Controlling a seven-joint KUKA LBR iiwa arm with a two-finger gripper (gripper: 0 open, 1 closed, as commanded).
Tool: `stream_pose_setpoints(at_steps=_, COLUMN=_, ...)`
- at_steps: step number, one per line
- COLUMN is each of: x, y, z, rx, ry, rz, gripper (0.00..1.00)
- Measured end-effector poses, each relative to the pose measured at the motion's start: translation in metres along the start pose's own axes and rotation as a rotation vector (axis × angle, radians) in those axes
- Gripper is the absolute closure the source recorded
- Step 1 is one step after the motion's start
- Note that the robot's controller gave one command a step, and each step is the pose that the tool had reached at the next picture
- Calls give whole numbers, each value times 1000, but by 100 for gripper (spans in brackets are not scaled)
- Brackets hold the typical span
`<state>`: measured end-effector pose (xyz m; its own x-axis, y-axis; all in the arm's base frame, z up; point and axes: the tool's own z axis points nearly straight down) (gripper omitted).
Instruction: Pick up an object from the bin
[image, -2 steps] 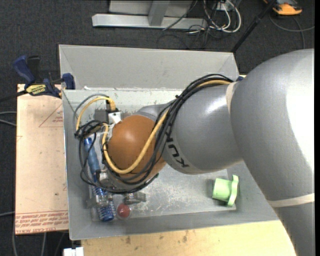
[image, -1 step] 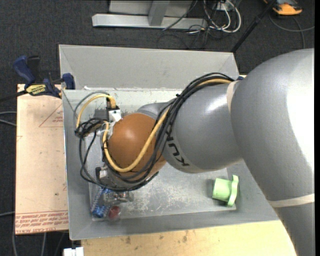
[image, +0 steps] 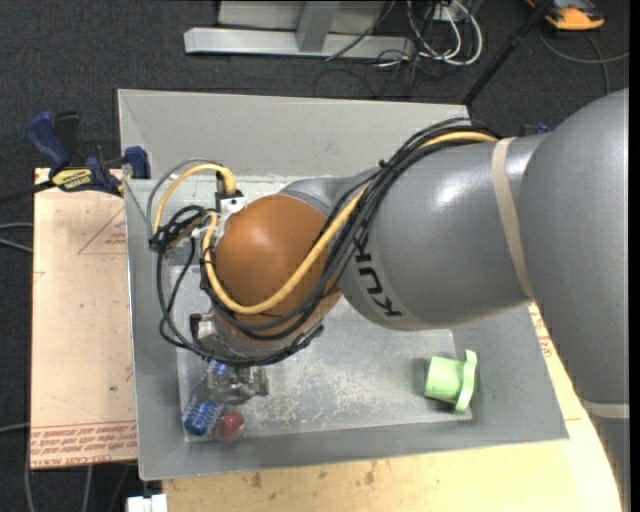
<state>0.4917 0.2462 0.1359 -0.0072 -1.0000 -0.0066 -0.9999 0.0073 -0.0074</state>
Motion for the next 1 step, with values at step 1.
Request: stream_pose_setpoints(at_steps=1, x=1, y=2, z=4, rx=-7, ry=3, rz=-1, gripper=0)
